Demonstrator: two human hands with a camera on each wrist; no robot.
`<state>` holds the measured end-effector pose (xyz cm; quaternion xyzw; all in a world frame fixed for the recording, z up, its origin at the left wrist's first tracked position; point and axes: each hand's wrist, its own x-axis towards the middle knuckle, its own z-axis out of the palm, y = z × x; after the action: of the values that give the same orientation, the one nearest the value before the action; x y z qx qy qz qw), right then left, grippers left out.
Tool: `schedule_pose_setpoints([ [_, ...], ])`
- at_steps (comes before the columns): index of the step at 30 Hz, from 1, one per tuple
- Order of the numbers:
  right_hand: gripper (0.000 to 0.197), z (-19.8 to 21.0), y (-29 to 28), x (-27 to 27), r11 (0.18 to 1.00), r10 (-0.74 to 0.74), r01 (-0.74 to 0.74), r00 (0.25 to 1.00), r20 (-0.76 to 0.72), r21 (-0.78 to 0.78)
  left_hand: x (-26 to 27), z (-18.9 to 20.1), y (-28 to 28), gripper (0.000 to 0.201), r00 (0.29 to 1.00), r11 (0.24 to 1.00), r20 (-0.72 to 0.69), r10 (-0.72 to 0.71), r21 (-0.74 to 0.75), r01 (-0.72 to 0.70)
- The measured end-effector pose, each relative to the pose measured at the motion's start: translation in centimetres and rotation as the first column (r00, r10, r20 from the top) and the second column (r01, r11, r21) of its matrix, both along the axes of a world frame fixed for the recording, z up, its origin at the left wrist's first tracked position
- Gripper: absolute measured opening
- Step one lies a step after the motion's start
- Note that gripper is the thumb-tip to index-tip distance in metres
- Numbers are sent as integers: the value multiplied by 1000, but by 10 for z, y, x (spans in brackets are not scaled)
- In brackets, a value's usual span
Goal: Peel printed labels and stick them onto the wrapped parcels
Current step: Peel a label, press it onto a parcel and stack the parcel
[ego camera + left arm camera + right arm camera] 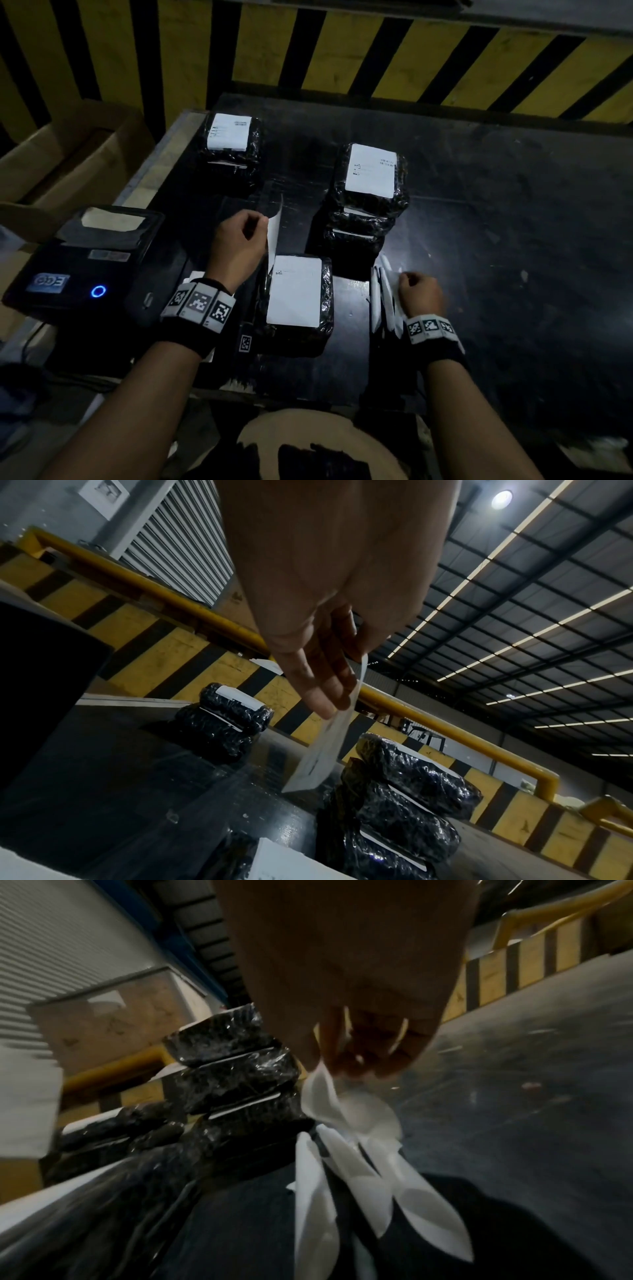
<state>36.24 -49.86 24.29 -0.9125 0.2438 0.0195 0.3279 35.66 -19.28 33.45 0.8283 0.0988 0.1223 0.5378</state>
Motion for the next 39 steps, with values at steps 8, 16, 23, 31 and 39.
schedule_pose_setpoints([
  [8,35,30,58,17,925,195,-222,974,118,307,-8,-2,-3,14,996,997,-21,-83,9,83],
  [16,38,66,123,65,744,156,-188,982,108,642,-22,-7,-6,12,976,976,4,-216,-36,216],
  [23,14,64,136,80,713,110,-143,990,92,686,-31,-6,-9,7,963,962,35,-267,-41,268],
  [31,8,71,137,79,684,71,-191,978,196,704,-35,-27,-5,10,946,944,49,-322,91,316],
  [39,13,78,130,70,773,115,-358,891,440,524,-46,-31,10,75,935,951,-184,-304,-9,308],
])
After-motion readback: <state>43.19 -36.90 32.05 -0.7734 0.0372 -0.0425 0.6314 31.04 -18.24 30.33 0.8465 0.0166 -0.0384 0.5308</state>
